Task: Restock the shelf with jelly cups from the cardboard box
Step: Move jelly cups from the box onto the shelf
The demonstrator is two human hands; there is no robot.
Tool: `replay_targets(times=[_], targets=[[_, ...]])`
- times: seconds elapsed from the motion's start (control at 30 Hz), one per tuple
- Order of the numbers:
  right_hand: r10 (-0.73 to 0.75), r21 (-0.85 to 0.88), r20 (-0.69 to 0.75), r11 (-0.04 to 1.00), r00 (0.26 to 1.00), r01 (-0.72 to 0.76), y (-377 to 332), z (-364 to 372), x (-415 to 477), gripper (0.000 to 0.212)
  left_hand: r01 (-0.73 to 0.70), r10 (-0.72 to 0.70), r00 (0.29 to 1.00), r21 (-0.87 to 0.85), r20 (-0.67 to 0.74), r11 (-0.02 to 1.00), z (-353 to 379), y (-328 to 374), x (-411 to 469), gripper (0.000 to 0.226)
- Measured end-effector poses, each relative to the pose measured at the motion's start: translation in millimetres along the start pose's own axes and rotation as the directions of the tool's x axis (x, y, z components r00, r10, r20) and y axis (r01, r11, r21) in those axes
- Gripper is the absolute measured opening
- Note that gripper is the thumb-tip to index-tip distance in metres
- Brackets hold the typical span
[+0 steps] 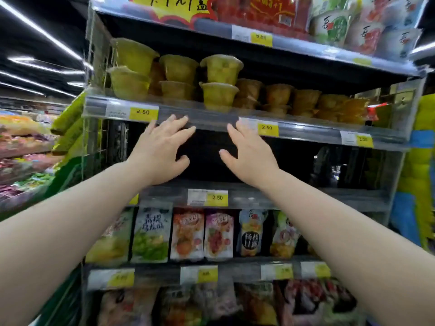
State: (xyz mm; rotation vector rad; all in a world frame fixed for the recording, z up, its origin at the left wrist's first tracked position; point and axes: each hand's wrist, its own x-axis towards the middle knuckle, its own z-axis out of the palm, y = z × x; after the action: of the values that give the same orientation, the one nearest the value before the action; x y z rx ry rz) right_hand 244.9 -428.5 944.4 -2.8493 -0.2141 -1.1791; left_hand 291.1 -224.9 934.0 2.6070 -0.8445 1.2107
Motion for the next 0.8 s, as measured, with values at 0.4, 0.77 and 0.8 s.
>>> replay_targets(times=[0.4, 0.77, 0.8], targets=[[-0.023, 0.175, 0.353, 0.984, 0.935, -0.041, -38, 21, -147, 0.067, 0.257, -0.256, 0.908, 0.041, 0.333, 0.965, -21, 38, -180, 0.073], [-0.042, 0.225, 0.692, 0.961, 0.721, -0.160, -107, 121, -300, 0.074, 0.453, -0.393, 0.602, 0.108, 0.695, 0.885, 22, 29, -380, 0.086], [-0.042, 0.223, 0.712, 0.960, 0.701, -0.170, -115, 132, -311, 0.074, 0.463, -0.397, 0.572, 0.117, 0.717, 0.879, 27, 22, -396, 0.086]])
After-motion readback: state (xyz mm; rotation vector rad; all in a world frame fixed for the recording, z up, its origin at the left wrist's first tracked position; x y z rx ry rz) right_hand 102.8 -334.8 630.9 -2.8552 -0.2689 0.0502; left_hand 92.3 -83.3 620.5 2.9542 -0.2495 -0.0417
